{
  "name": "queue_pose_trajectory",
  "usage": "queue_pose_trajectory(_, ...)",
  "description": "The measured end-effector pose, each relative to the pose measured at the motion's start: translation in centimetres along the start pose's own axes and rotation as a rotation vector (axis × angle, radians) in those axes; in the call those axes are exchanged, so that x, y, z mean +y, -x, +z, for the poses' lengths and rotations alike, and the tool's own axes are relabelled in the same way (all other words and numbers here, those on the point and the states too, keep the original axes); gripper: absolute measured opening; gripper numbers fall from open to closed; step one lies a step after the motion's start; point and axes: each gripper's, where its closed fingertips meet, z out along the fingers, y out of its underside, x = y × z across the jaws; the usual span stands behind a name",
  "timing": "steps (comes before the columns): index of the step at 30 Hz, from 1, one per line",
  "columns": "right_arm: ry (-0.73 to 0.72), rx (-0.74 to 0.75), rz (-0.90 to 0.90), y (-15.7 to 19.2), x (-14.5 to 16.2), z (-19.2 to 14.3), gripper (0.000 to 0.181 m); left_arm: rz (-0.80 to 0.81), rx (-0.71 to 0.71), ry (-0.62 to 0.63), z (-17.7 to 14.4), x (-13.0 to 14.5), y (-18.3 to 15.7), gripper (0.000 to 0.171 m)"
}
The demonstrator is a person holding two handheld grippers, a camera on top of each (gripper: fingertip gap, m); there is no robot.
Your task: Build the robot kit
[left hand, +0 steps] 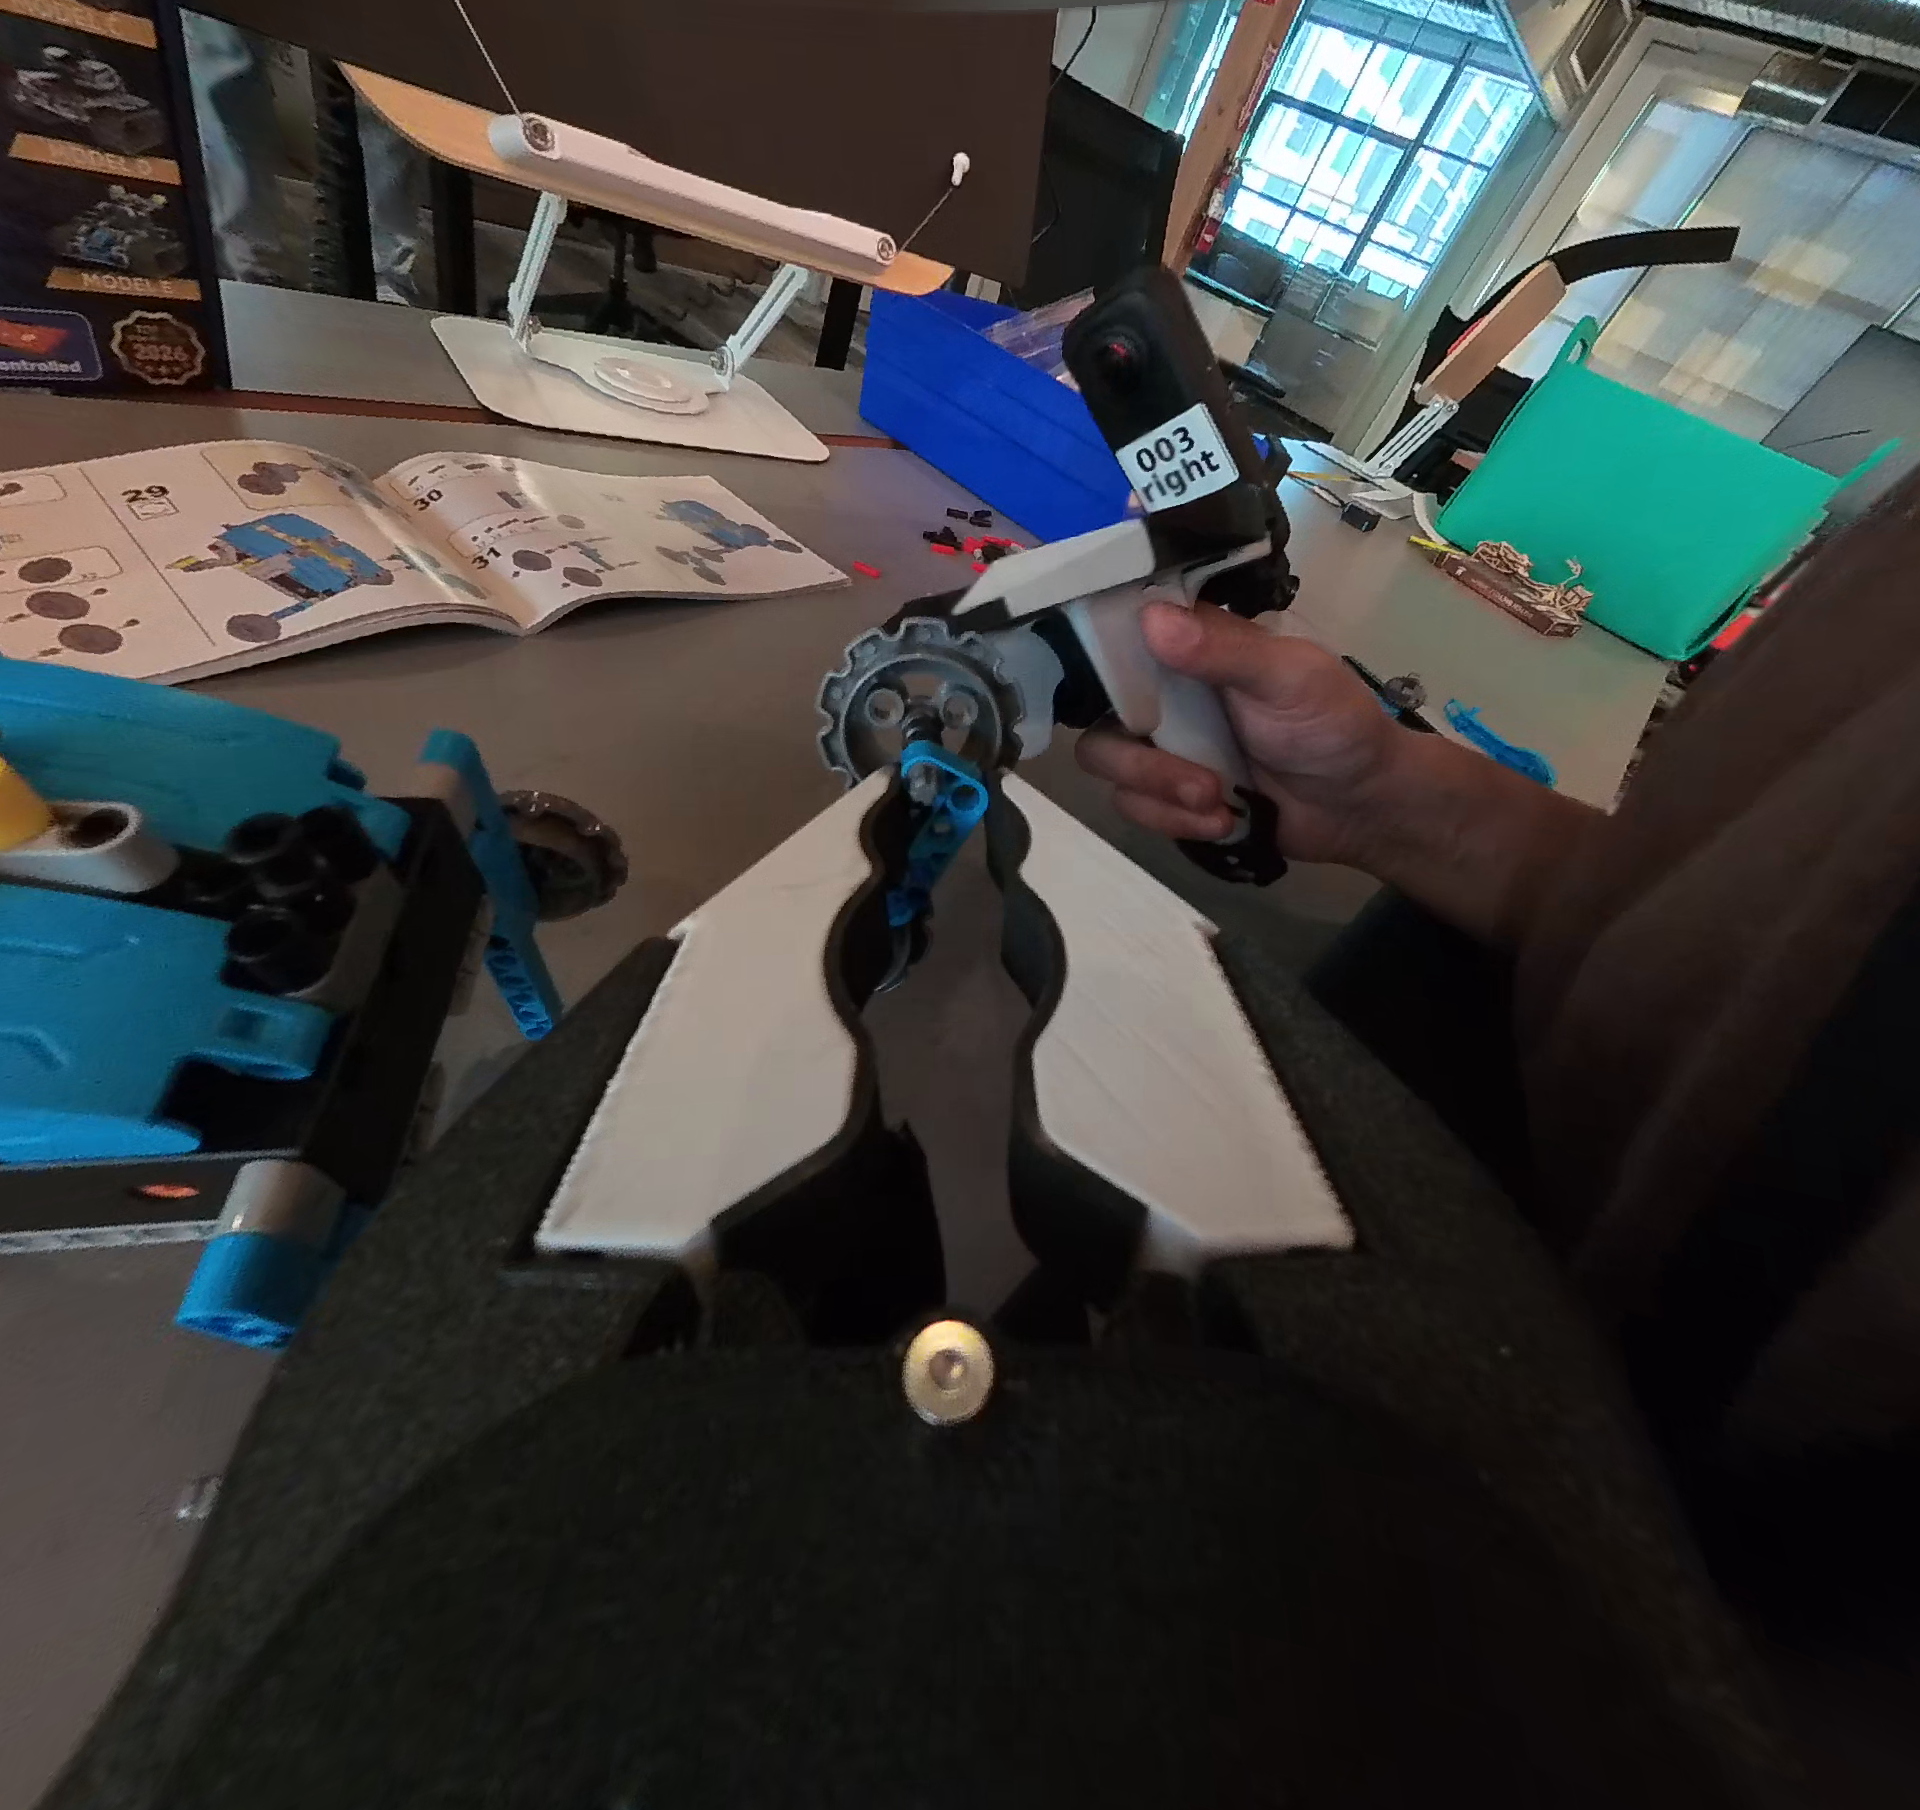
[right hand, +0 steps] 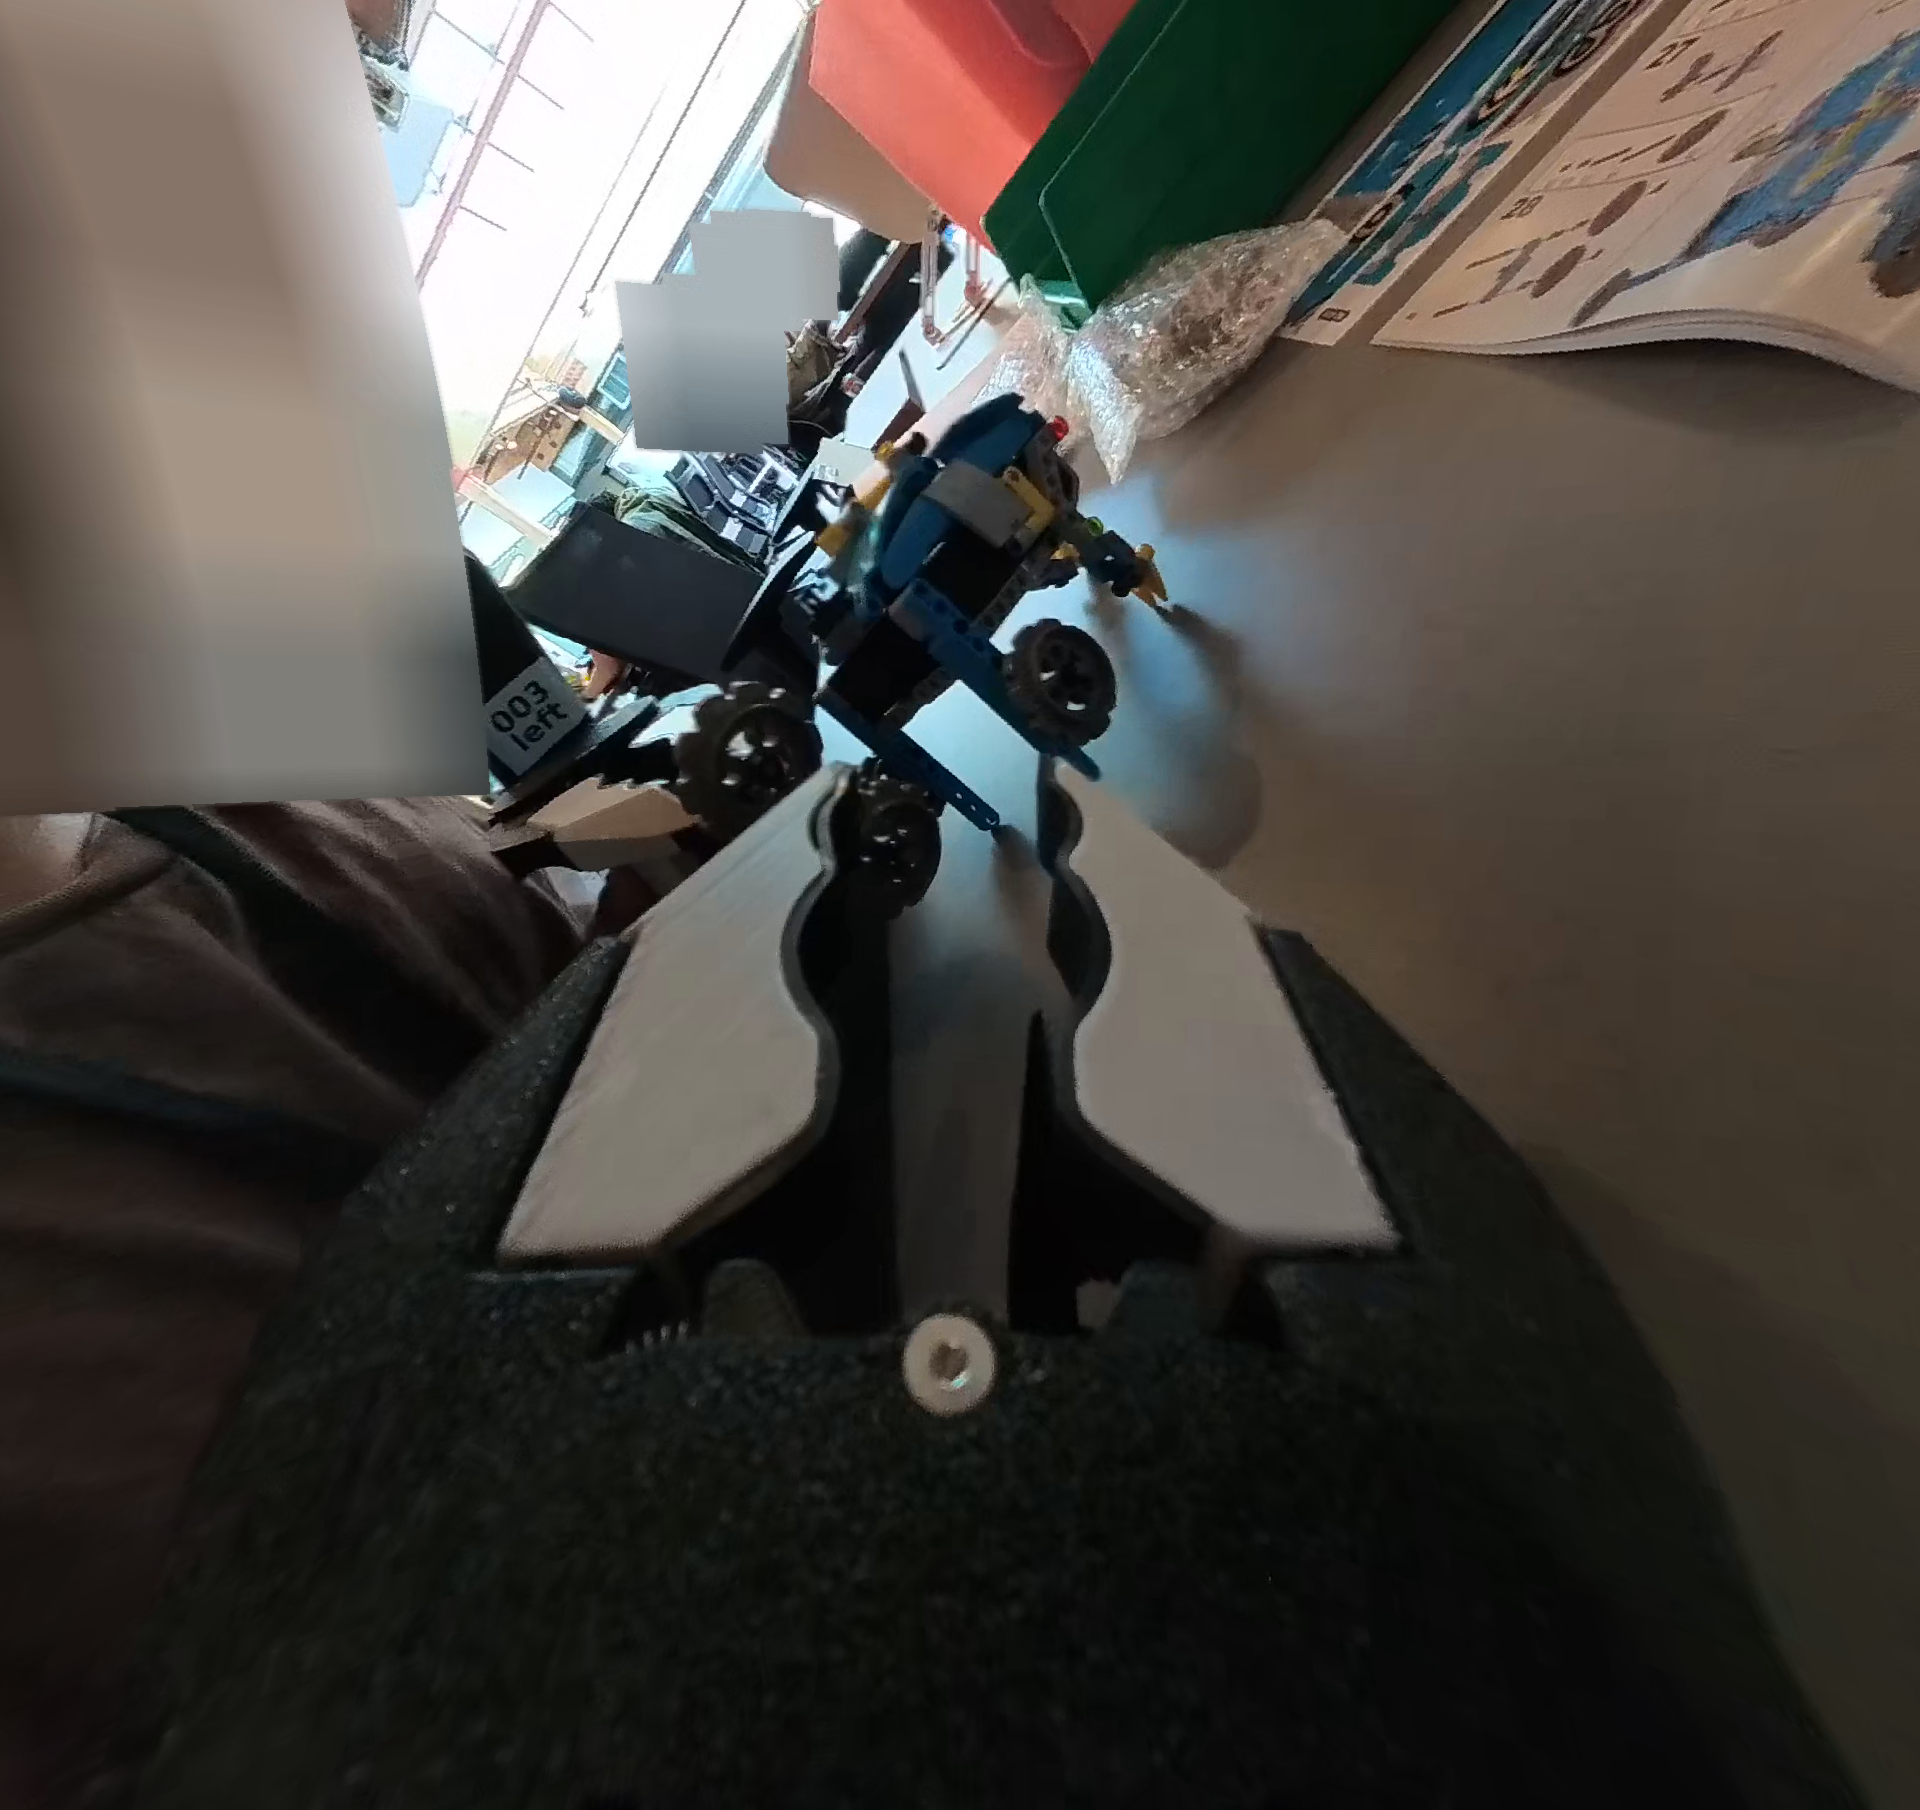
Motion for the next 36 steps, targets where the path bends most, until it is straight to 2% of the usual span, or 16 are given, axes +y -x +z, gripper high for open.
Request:
queue_pose_trajectory(7,-0.02,-0.232,-0.094,5.4,-0.3,-0.3,0.034,-0.012,0.029,-0.032,-0.4,-0.4,-0.3,0.013)
queue_pose_trajectory(12,-0.008,-0.25,-0.264,7.3,0.7,0.4,0.038,-0.084,0.144,-0.08,-1.1,-1.2,-1.1,0.013)
queue_pose_trajectory(18,-0.034,-0.239,-0.619,8.5,2.2,1.8,0.039,-0.205,0.343,-0.15,-2.5,-2.4,-2.6,0.013)
queue_pose_trajectory(20,-0.034,-0.238,-0.689,9.0,2.7,2.1,0.039,-0.258,0.423,-0.18,-3.1,-2.9,-3.3,0.013)
queue_pose_trajectory(22,-0.053,-0.253,-0.73,9.7,2.9,2.1,0.042,-0.266,0.441,-0.178,-3.3,-2.9,-3.5,0.013)
queue_pose_trajectory(26,-0.103,-0.275,-0.733,11.0,2.4,1.9,0.052,-0.235,0.438,-0.141,-2.9,-2.3,-4.0,0.013)
queue_pose_trajectory(30,-0.065,-0.309,-0.662,11.4,2.9,2.4,0.057,-0.16,0.423,-0.095,-2.4,-1.5,-4.9,0.013)
queue_pose_trajectory(34,-0.04,-0.332,-0.58,11.2,3.0,2.5,0.041,-0.108,0.418,-0.09,-2.4,-1.3,-5.4,0.013)
queue_pose_trajectory(36,-0.042,-0.333,-0.574,11.0,2.9,2.3,0.04,-0.098,0.409,-0.092,-2.4,-1.3,-5.5,0.013)
